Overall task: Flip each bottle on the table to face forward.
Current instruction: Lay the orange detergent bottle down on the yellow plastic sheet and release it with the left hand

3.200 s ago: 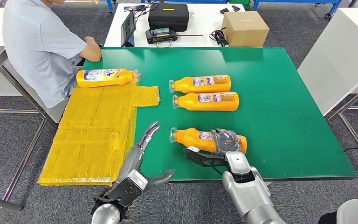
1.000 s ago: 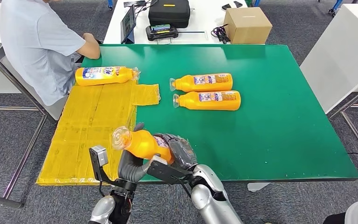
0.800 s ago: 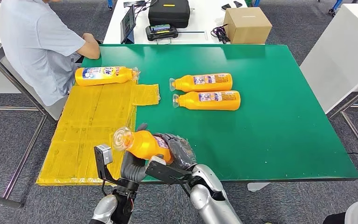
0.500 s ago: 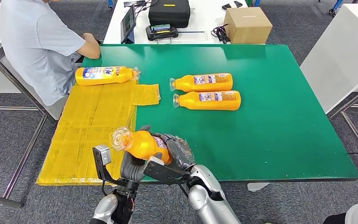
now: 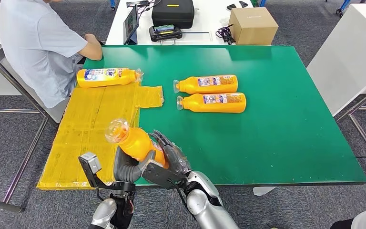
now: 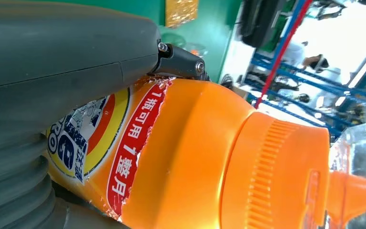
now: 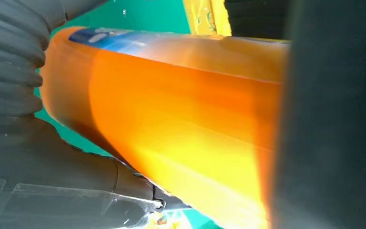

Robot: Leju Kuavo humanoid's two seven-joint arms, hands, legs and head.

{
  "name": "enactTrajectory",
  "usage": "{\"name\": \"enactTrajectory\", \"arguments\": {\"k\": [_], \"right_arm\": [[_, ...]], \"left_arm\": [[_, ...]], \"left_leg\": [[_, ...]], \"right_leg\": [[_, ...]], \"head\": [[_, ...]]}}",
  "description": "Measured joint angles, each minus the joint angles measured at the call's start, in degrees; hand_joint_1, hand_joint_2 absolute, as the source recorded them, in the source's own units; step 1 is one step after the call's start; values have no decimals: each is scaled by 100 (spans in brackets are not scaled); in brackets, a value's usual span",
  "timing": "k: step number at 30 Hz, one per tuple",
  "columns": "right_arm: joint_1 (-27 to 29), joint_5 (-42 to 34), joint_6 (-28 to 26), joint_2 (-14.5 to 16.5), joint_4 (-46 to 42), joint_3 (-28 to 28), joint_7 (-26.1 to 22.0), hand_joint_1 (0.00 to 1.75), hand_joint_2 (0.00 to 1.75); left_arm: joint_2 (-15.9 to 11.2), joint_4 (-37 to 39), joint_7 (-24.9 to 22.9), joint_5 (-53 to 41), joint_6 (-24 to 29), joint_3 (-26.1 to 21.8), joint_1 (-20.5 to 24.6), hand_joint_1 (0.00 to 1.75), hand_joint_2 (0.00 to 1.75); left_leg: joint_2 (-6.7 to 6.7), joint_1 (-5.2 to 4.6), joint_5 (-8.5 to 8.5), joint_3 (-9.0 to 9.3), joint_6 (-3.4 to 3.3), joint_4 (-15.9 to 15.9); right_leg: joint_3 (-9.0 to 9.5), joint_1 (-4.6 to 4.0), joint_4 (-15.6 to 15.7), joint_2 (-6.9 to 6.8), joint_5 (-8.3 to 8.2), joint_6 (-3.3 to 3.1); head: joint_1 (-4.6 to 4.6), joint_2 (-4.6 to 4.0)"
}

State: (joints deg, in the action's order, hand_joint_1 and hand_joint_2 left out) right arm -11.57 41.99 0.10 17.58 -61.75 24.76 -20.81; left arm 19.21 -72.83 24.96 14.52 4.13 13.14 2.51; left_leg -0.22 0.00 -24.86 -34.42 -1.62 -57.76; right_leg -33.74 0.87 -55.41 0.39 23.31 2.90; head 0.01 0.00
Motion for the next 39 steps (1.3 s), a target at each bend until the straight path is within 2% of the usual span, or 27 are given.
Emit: {"name": "enactTrajectory", "arguments": {"k": [8,11,13,17,19,21,25,31,39], "right_arm": [[-32,-90,44,45,93,-6,-22,0,175],[-28,-141,42,51,107,-8,-29,0,175],[28,-159,-3,43,82,-16,-26,0,175],[206,-175,-102,-5,-68,-75,-29,0,175],[239,-181,-119,-20,-144,-119,-69,0,175],[272,-187,-127,-27,-237,-152,-116,0,175],[332,-188,-131,-44,-420,-191,-140,0,175],[438,-192,-122,-60,-762,-205,-145,0,175],[525,-234,-74,-148,-890,-220,-202,0,175]], "left_arm": [[0,-180,88,25,28,-37,-59,175,175],[0,-292,156,-237,163,-61,-93,175,175],[1,-465,141,-1090,555,-82,-117,175,175],[5,-889,-195,-4688,1492,-185,-91,175,175],[10,-997,-353,-5834,1708,-300,-41,175,175],[15,-1062,-456,-6276,1828,-459,19,175,175],[19,-1121,-546,-6579,1885,-721,103,175,175],[19,-1127,-964,-7819,1998,-1115,333,175,175],[-85,-656,-1798,-9647,2045,-1505,613,175,175]], "left_leg": [[0,-1,0,0,0,0],[0,0,0,0,0,0],[-1,0,0,0,0,0],[-3,0,0,-3,0,0],[-1,0,0,-3,0,0],[0,0,0,-2,0,0],[-3,2,2,-2,1,0],[-2,3,2,-3,1,0],[-2,2,2,-4,1,0]], "right_leg": [[0,0,0,0,0,0],[-1,0,0,0,0,0],[-2,-1,0,-1,0,0],[-3,0,0,-3,0,0],[-4,0,0,-2,0,0],[-5,0,0,-2,-1,-1],[-4,-2,-1,-5,-1,-1],[-4,-3,-2,-4,-1,-1],[-5,-2,-1,-4,-1,-1]], "head": [[1,0],[1,0],[0,0],[2,0],[2,0],[2,0],[3,0],[2,0],[3,0]]}}
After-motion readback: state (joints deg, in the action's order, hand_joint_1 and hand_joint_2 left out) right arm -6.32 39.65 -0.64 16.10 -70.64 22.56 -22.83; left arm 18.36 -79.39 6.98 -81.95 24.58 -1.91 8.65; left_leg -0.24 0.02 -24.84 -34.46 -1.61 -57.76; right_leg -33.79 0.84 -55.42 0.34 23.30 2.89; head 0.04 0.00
